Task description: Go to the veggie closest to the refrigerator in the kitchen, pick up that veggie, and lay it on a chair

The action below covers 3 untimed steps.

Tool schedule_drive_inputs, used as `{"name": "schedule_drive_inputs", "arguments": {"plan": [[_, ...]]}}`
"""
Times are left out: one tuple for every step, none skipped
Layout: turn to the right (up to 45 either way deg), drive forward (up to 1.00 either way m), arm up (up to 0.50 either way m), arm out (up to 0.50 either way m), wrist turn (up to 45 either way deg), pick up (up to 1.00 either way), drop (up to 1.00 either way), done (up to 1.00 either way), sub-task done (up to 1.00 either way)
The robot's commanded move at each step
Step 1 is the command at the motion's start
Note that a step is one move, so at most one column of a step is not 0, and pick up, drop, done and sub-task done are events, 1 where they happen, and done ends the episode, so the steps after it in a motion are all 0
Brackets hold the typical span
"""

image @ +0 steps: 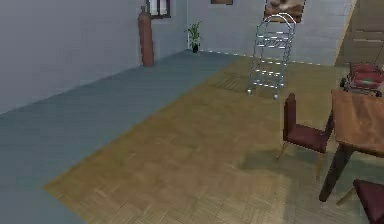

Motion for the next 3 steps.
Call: {"name": "schedule_drive_inputs", "arguments": {"plan": [[30.0,0.00,0.00,0.00,0.0,0.00,0.00,0.00,0.00],[0.0,0.10,0.00,0.00,0.0,0.00,0.00,0.00,0.00],[-45.0,0.00,0.00,0.00,0.0,0.00,0.00,0.00,0.00]]}}
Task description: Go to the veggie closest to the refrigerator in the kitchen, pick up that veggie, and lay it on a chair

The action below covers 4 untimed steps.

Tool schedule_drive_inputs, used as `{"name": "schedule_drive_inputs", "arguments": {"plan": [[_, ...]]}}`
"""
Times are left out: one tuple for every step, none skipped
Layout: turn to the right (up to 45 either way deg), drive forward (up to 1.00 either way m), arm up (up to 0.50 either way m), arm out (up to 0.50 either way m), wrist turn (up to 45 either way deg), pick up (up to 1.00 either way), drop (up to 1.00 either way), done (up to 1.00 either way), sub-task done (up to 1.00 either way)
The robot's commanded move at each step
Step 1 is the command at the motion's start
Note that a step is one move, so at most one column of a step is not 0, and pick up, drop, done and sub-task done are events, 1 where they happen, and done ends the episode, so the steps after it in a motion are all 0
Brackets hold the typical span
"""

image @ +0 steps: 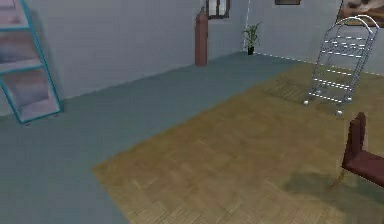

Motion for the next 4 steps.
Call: {"name": "schedule_drive_inputs", "arguments": {"plan": [[-42.0,0.00,0.00,0.00,0.0,0.00,0.00,0.00,0.00],[0.0,0.20,0.00,0.00,0.0,0.00,0.00,0.00,0.00],[-45.0,0.00,0.00,0.00,0.0,0.00,0.00,0.00,0.00],[0.0,1.00,0.00,0.00,0.0,0.00,0.00,0.00,0.00]]}}
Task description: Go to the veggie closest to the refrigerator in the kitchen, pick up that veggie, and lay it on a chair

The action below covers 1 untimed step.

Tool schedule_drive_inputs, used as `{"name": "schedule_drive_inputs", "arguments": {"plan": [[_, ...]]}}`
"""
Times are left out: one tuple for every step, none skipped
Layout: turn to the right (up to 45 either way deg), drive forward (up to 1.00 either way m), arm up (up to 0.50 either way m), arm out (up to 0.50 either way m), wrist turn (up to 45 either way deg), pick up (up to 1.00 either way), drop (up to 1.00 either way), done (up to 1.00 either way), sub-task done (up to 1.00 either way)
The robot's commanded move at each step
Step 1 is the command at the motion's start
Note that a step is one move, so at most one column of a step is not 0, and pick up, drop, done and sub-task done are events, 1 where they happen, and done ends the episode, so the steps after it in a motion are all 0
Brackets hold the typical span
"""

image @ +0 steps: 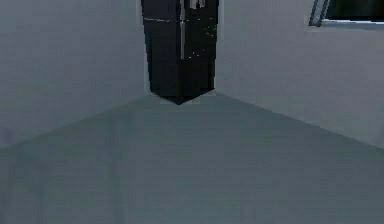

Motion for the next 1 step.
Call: {"name": "schedule_drive_inputs", "arguments": {"plan": [[0.0,1.00,0.00,0.00,0.0,0.00,0.00,0.00,0.00]]}}
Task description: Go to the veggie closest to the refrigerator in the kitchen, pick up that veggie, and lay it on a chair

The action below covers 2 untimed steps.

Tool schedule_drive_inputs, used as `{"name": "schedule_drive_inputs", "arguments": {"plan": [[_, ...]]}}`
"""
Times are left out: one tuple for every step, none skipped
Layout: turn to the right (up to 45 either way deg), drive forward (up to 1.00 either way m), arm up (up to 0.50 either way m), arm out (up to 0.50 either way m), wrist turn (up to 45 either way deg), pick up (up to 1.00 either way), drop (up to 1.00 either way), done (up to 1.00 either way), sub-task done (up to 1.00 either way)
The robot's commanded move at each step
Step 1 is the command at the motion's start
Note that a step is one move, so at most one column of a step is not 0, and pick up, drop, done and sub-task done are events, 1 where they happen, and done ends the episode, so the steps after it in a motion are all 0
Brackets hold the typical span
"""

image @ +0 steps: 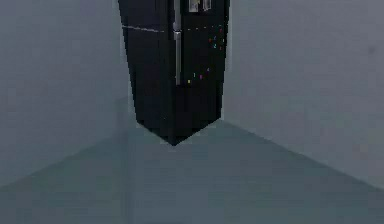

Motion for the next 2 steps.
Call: {"name": "schedule_drive_inputs", "arguments": {"plan": [[0.0,1.00,0.00,0.00,0.0,0.00,0.00,0.00,0.00],[45.0,0.00,0.00,0.00,0.0,0.00,0.00,0.00,0.00]]}}
